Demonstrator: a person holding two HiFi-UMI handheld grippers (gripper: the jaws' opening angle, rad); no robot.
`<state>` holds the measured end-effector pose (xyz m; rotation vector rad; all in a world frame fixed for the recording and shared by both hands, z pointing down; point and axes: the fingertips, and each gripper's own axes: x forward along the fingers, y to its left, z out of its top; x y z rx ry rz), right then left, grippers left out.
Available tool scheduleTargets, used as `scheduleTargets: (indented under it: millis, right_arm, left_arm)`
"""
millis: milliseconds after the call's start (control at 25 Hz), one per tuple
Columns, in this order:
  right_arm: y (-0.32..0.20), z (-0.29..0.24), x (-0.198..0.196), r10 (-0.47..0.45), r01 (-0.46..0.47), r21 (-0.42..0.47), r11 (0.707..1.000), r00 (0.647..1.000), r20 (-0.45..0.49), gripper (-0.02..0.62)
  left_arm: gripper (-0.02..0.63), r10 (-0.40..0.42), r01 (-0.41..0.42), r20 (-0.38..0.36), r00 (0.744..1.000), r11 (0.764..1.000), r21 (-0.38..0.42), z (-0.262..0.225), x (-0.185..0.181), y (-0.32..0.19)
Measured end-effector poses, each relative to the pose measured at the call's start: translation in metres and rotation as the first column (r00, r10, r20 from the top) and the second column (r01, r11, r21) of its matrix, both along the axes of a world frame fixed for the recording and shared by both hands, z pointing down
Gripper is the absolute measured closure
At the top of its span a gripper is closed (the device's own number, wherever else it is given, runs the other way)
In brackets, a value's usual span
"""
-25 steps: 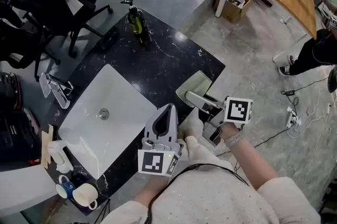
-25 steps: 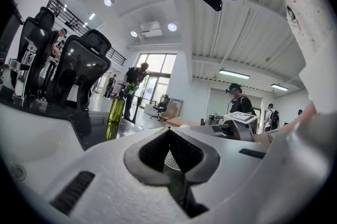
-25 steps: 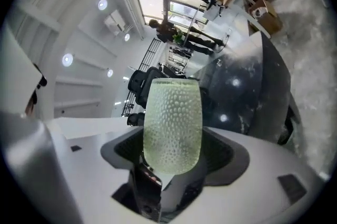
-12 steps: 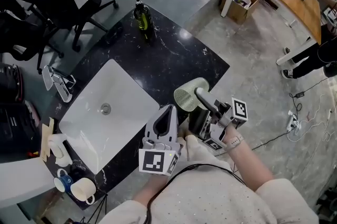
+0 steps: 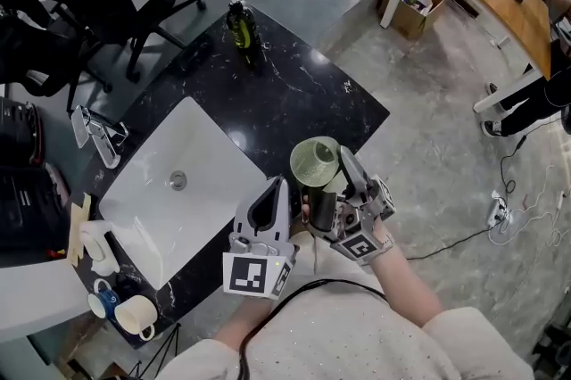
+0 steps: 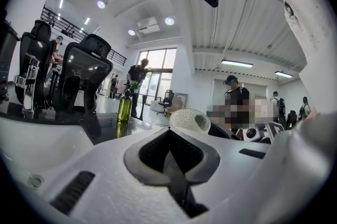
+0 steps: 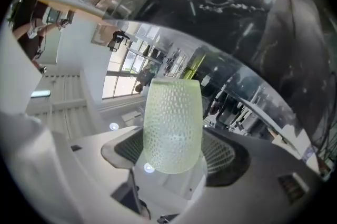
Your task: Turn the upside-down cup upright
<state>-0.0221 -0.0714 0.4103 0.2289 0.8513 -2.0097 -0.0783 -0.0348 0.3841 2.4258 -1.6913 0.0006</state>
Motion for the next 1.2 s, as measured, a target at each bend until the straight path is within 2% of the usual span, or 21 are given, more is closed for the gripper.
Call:
scheduleTargets:
  millis: [200,520,880,1040,1200]
  right_arm:
    - [0.006,0.005,-0.009,-0.008,0.021,-0.094,0.995,0.991,0.133,0.265]
    - [0.0,0.019,-0.006,0.016,0.021,-0.175,0.984,0.978,0.21,0.265]
    - [-0.004,0.018,-0.002,0.038,0.014,-0.181,0.983,0.959,0.28,0.265]
    - [-0.006,0.018,-0.002,0.026,0.018,-0.153,0.988,0.96,0.278,0.265]
    - [-0.009,0.025,0.001,0.038,0.007,-0.171,0.985,0.964,0.262,0.265]
  left_arm:
    - [0.604,-0.007,0.007,0.012,1.0,1.0,-0.002,0.001,-0.002,-0.001]
    - [0.604,-0.006,0.006,0.033,0.999,1.0,-0.009,0.001,-0.002,-0.003]
    - [0.604,0.002,-0.001,0.05,0.999,1.0,-0.02,0.001,0.001,-0.004]
    - [0.604,0.008,-0.006,0.059,0.998,1.0,-0.026,0.002,0.003,-0.006]
    - [0.604,0.011,-0.009,0.057,0.998,1.0,-0.03,0.003,0.005,-0.007]
